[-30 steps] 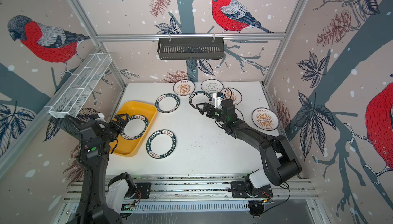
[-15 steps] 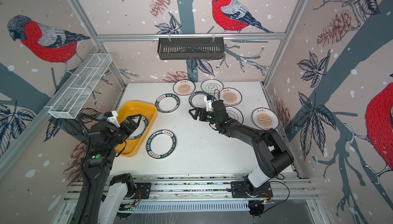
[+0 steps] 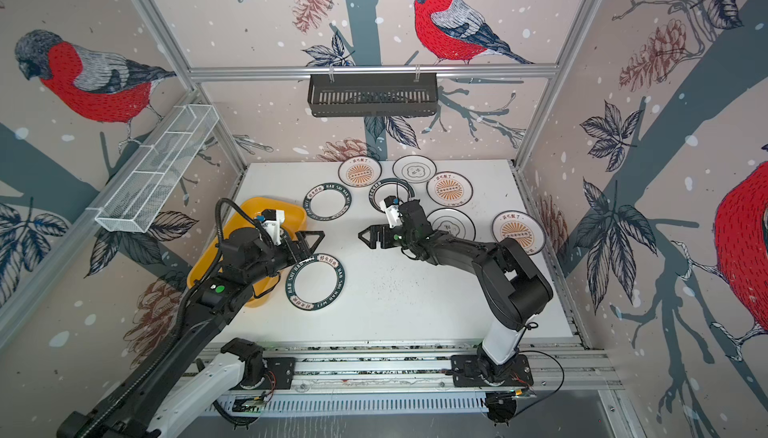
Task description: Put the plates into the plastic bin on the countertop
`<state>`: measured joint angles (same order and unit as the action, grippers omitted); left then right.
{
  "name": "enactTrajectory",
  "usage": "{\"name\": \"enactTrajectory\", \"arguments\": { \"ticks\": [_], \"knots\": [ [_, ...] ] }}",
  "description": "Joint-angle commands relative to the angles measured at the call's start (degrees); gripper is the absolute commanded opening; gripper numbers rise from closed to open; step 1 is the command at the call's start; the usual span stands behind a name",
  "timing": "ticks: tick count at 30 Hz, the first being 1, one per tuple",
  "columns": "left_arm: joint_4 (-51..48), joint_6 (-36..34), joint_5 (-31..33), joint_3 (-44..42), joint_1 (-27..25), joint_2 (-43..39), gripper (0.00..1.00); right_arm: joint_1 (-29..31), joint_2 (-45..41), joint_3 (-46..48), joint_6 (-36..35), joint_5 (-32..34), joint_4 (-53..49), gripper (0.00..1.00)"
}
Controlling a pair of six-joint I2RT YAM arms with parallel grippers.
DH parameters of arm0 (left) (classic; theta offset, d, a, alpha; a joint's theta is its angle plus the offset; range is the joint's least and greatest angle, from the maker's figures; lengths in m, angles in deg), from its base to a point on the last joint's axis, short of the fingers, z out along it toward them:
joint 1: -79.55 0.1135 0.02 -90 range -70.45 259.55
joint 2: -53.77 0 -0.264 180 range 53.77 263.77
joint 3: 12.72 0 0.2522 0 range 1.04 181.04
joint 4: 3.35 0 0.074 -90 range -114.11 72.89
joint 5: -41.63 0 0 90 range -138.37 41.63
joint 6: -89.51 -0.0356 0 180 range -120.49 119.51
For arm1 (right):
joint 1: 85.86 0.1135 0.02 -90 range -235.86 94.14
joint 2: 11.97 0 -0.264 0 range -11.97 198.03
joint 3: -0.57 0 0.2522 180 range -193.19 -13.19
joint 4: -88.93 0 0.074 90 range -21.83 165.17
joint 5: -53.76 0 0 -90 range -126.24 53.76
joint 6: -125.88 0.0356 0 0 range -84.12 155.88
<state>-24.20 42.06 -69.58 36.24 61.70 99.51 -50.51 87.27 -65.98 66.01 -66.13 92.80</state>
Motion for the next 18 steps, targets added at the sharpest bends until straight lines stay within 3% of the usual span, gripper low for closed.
{"name": "enactTrajectory", "arguments": {
  "ticks": [1, 18],
  "knots": [
    [2.8, -0.2, 3.5, 0.8, -0.5, -0.6, 0.96, 1.3, 1.8, -0.5, -4.0, -4.6, -1.3, 1.00],
    [-6.0, -2.5, 8.5, -0.4, -1.1, -0.2, 0.96, 7.6, 16.6, -12.1, -6.7, -9.0, -7.2, 0.87]
  ]
}}
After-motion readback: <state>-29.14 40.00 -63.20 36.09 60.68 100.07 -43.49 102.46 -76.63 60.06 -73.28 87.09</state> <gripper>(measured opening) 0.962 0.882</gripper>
